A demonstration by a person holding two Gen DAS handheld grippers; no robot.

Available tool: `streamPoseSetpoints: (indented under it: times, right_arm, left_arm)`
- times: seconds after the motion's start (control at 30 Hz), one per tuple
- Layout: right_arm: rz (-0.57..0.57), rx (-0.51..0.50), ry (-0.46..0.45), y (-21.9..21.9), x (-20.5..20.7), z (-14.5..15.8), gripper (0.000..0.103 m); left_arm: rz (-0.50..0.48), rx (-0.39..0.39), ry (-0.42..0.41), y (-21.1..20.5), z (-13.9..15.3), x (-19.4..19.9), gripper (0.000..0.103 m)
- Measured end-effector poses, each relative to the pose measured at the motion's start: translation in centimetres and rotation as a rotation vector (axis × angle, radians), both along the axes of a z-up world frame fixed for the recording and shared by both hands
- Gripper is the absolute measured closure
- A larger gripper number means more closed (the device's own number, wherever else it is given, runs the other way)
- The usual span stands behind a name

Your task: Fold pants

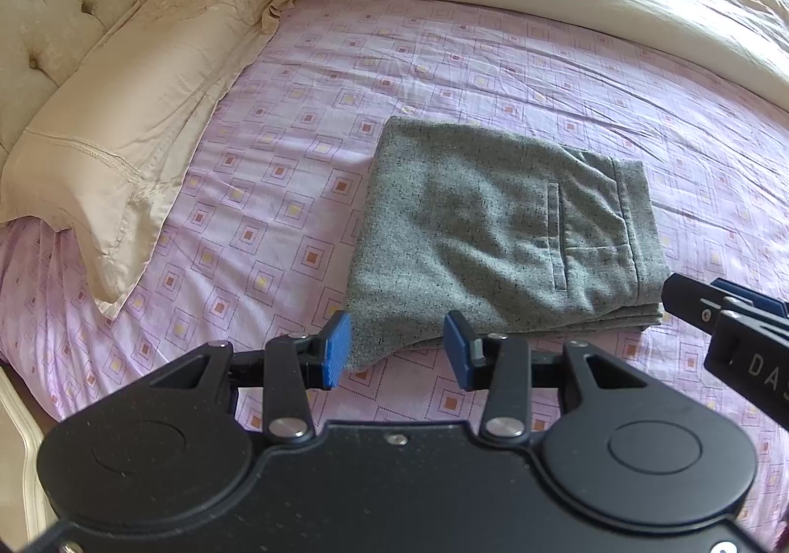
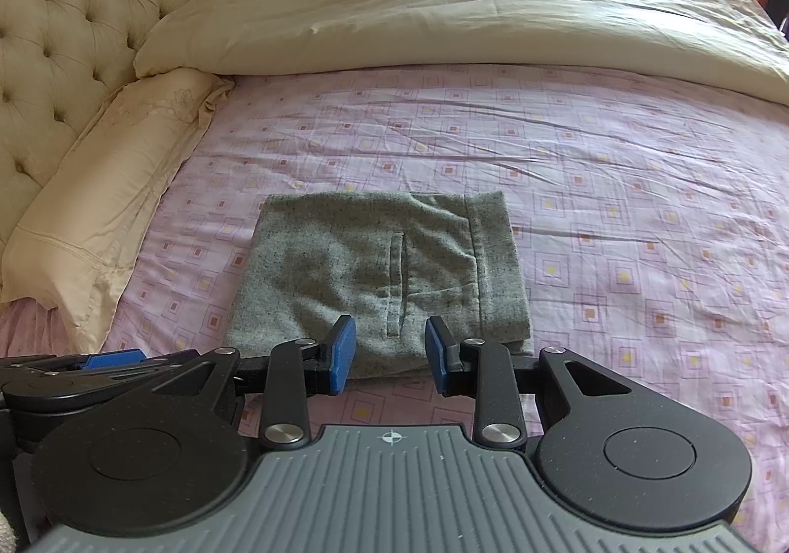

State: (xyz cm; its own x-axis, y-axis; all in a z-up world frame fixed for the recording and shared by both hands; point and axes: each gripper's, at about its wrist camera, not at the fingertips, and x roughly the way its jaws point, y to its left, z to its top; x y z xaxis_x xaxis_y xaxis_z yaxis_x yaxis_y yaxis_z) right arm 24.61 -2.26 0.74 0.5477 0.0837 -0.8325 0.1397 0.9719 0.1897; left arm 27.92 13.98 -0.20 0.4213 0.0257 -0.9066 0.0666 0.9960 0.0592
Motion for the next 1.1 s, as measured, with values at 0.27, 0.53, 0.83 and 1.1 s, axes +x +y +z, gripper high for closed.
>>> streamPoseSetpoints:
  times: [0.27,0.53,0.83,1.1]
  right_arm:
    - [0.014,-0.002,0.004,0.4,0.3,-0.2,0.073]
    - [0.021,-0.004,0.008,0.9,0.6,-0.2,0.073]
    - [0.024,-0.006,0.018,1.3,0.9,-0.5,0.073]
    - [0.024,-0.007,0.03,1.5,1.1,-0.9,0.073]
  left_arm:
    - [-0.006,0.003,-0.005,0.0,-0.1,0.2,0.052]
    - [-0.013,0.001,-0.012,0.3,-0.1,0.4,0.052]
    - [-0.018,-0.018,-0.012,0.4,-0.4,0.6,0.052]
    - [-0.026,-0.018,0.01,0.6,-1.1,1.1,0.051]
